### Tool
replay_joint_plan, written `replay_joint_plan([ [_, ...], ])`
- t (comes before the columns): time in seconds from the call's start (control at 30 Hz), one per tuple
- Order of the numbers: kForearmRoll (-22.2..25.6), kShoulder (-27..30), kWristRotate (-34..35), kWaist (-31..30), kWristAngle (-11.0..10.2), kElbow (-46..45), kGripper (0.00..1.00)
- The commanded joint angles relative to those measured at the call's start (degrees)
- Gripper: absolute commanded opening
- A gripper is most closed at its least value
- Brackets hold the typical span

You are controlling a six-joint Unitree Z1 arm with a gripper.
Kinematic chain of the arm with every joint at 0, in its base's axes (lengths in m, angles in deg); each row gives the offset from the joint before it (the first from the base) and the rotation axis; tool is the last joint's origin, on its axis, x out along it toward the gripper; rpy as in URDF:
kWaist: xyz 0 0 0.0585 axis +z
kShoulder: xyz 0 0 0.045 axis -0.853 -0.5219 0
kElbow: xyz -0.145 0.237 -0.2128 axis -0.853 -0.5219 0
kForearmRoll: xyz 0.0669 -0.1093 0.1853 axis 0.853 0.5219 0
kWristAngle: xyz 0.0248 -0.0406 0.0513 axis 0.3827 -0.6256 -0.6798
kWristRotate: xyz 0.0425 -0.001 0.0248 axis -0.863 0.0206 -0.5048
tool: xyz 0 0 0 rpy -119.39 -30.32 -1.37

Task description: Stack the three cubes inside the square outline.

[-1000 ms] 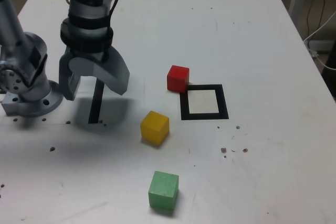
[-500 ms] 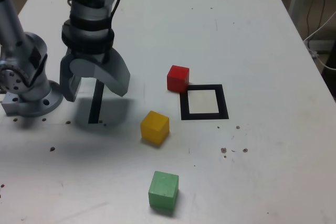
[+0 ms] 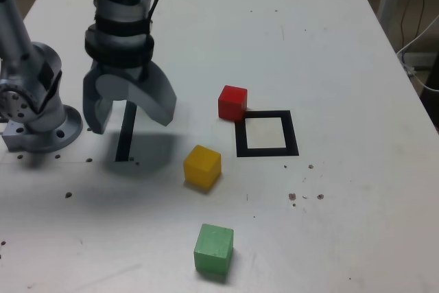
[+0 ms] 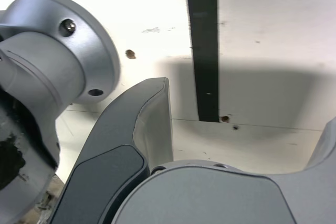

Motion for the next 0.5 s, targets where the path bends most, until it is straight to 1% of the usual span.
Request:
replay_joint_plan([
  [0.0, 0.39, -0.43, -0.6, 0.06, -0.63, 1.72, 1.0],
  [0.23, 4.17, -1.47, -2.44, 0.06, -3.08, 8.22, 1.0],
  [0.37, 6.72, -2.01, -3.56, 0.06, -5.14, 12.23, 1.0],
  [0.47, 8.63, -2.74, -4.66, 0.06, -7.29, 15.46, 1.0],
])
